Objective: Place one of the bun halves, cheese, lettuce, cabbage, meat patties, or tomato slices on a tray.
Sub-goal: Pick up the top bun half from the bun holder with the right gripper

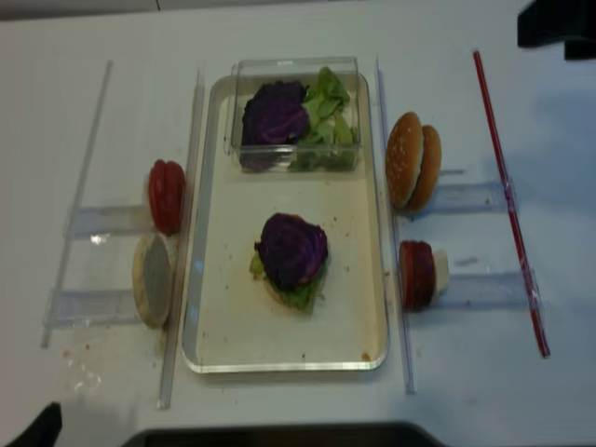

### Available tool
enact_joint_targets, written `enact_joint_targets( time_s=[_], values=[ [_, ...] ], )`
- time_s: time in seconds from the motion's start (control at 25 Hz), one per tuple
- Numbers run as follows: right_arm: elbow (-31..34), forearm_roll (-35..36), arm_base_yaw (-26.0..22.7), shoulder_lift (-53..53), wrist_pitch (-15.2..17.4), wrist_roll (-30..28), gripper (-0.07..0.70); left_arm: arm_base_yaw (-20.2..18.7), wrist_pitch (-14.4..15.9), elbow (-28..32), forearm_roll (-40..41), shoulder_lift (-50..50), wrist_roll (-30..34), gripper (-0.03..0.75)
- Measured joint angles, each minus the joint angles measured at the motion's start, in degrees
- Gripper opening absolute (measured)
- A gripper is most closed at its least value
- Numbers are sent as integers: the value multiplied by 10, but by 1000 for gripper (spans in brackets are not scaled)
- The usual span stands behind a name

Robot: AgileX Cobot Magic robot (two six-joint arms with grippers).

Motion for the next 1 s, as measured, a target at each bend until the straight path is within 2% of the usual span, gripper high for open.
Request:
enact_joint_targets(
  time_s=[0.52,0.8,1.0],
  values=[
    [-11,26,3,24,0,0,426,0,0,0,0,0,0,428],
    [-11,24,61,64,0,10,426,0,0,0,0,0,0,428],
    [-11,20,73,91,-1,35,426,0,0,0,0,0,0,428]
  ],
)
